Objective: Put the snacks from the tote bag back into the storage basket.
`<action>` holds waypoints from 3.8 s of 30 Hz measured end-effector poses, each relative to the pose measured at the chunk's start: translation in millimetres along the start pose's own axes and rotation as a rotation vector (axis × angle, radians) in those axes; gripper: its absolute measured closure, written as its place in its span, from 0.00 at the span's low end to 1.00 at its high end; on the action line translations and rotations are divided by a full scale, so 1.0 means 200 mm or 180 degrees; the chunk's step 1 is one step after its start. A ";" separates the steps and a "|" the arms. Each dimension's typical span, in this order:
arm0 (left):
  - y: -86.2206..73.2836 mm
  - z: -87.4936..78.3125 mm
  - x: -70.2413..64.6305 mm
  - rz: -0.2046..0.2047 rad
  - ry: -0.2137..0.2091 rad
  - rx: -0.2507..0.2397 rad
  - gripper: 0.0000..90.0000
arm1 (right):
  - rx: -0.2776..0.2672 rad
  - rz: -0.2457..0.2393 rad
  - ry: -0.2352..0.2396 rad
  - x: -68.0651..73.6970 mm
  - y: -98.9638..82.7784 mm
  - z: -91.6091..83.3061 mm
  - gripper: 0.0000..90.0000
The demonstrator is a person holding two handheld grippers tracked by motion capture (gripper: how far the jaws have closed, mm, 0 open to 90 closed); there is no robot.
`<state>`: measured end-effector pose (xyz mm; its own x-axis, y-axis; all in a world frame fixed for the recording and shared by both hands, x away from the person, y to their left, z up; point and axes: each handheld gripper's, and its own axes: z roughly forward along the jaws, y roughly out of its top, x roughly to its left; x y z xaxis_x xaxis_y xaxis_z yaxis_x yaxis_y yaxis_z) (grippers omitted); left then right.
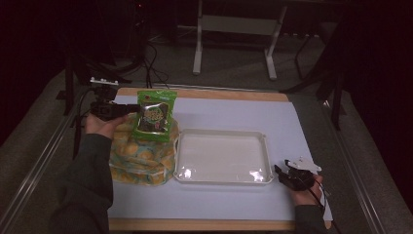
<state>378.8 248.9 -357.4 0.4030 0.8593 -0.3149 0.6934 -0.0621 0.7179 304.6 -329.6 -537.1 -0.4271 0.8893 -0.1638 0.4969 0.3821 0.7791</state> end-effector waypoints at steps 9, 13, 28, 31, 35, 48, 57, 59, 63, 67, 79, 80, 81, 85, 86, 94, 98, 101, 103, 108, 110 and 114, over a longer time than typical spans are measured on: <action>0.01 0.03 -0.07 0.0007 -0.0059 -0.0011 1.00 | -0.0003 0.0006 0.0002 0.00 0.00 0.00 0.56; 0.01 0.04 -0.10 0.0005 -0.0097 -0.0012 1.00 | -0.0004 0.0006 0.0001 0.00 0.00 0.00 0.56; 0.00 0.13 -0.19 0.0011 -0.0168 0.0025 0.99 | -0.0009 0.0009 0.0002 0.00 0.00 0.00 0.56; 0.00 0.15 -0.20 0.0002 -0.0183 0.0048 1.00 | -0.0008 0.0007 0.0001 0.00 0.00 0.00 0.56; -0.01 0.18 -0.21 -0.0007 -0.0192 0.0083 1.00 | -0.0010 0.0007 0.0002 0.00 0.00 0.00 0.56; -0.03 0.25 -0.26 -0.0005 -0.0218 0.0144 0.99 | -0.0014 0.0004 0.0001 0.00 0.00 0.00 0.56; -0.05 0.30 -0.28 -0.0064 -0.0258 0.0184 0.99 | -0.0016 0.0004 0.0003 0.00 0.00 0.00 0.56; -0.06 0.32 -0.28 -0.0077 -0.0268 0.0195 0.99 | -0.0015 0.0004 0.0003 0.00 0.00 0.00 0.56; -0.07 0.34 -0.29 -0.0073 -0.0274 0.0216 0.99 | -0.0015 0.0005 0.0002 0.00 0.00 0.00 0.56; -0.08 0.37 -0.31 -0.0079 -0.0289 0.0242 0.99 | -0.0014 0.0007 0.0004 0.00 0.00 0.00 0.56; -0.10 0.45 -0.36 -0.0093 -0.0336 0.0338 0.99 | -0.0013 0.0010 0.0007 0.00 0.00 0.00 0.56; -0.10 0.46 -0.36 -0.0096 -0.0337 0.0344 0.99 | -0.0013 0.0010 0.0008 0.00 0.00 0.00 0.56; -0.11 0.46 -0.36 -0.0103 -0.0333 0.0348 0.99 | -0.0012 0.0011 0.0008 0.00 0.00 0.00 0.56; -0.12 0.48 -0.37 -0.0092 -0.0335 0.0376 0.99 | -0.0012 0.0011 0.0007 0.00 0.00 0.00 0.56; -0.12 0.49 -0.38 -0.0088 -0.0330 0.0380 0.99 | -0.0011 0.0010 0.0007 0.00 0.00 0.00 0.56; -0.13 0.51 -0.39 -0.0131 -0.0343 0.0365 0.99 | -0.0017 0.0012 0.0008 0.00 0.00 0.00 0.56; -0.16 0.52 -0.37 -0.0171 -0.0333 0.0379 0.99 | -0.0019 0.0008 0.0007 0.00 0.00 0.00 0.56; -0.17 0.53 -0.36 -0.0182 -0.0317 0.0390 0.99 | -0.0016 0.0009 0.0007 0.00 0.00 0.00 0.56; -0.18 0.53 -0.36 -0.0183 -0.0316 0.0390 0.99 | -0.0015 0.0010 0.0006 0.00 0.00 0.00 0.56; -0.18 0.54 -0.38 -0.0162 -0.0289 0.0387 0.99 | -0.0017 0.0015 0.0006 0.00 0.00 -0.01 0.56; -0.19 0.54 -0.38 -0.0159 -0.0288 0.0388 0.99 | -0.0017 0.0015 0.0006 0.00 0.00 -0.01 0.56; -0.20 0.54 -0.38 -0.0182 -0.0284 0.0373 0.99 | -0.0025 0.0009 0.0005 0.00 0.00 -0.01 0.56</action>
<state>385.5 130.5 -429.3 0.4085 0.8150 -0.4109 0.7797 -0.0776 0.6213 303.7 -330.7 -536.5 -0.4267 0.8900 -0.1606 0.4921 0.3775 0.7844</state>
